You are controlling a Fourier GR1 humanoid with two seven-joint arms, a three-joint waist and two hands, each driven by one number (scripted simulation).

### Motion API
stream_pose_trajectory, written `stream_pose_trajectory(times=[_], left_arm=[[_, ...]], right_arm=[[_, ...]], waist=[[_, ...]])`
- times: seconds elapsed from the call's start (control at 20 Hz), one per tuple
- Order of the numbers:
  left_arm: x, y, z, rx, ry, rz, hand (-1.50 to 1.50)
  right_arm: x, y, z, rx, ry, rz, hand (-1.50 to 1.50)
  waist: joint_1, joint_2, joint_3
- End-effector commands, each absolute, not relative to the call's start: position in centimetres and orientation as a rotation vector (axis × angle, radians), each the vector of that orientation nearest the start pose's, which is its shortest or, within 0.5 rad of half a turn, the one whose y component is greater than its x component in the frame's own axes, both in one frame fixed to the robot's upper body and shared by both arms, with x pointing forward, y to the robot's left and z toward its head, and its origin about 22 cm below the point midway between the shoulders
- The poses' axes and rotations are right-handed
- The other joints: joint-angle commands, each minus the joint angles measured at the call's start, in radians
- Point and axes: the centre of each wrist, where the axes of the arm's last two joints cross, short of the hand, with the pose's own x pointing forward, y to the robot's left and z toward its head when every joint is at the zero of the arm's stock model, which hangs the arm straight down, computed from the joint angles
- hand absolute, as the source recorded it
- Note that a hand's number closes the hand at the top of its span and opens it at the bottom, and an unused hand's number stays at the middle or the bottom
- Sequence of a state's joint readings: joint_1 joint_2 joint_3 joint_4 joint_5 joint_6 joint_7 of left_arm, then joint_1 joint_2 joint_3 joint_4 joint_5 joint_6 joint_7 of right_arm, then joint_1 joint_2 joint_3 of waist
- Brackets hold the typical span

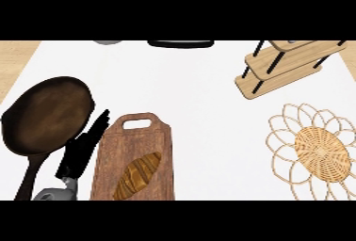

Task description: Pick the pear from the placemat and place it in the tiered shelf

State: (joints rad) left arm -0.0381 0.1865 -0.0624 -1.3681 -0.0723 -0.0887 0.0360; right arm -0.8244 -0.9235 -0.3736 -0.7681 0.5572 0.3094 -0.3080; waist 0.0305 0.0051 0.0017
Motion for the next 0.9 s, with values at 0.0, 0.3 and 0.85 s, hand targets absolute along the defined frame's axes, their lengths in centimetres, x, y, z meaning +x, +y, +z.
stream_pose_trajectory(times=[0.0,0.3,0.85], left_arm=[[25.4,25.9,-3.1,0.091,-1.329,-0.344,0.0],[25.0,25.2,-2.4,0.071,-1.357,-0.341,0.0],[25.9,25.0,-2.6,0.048,-1.355,-0.361,0.0]], right_arm=[[37.1,-47.0,29.4,-1.052,-1.598,0.653,1.5],[40.5,-43.6,29.5,-1.045,-1.581,0.662,1.5],[44.2,-38.7,26.8,-1.001,-1.526,0.827,1.5]], waist=[[0.015,0.008,-0.001],[0.034,0.013,-0.001],[0.057,0.026,0.0]])
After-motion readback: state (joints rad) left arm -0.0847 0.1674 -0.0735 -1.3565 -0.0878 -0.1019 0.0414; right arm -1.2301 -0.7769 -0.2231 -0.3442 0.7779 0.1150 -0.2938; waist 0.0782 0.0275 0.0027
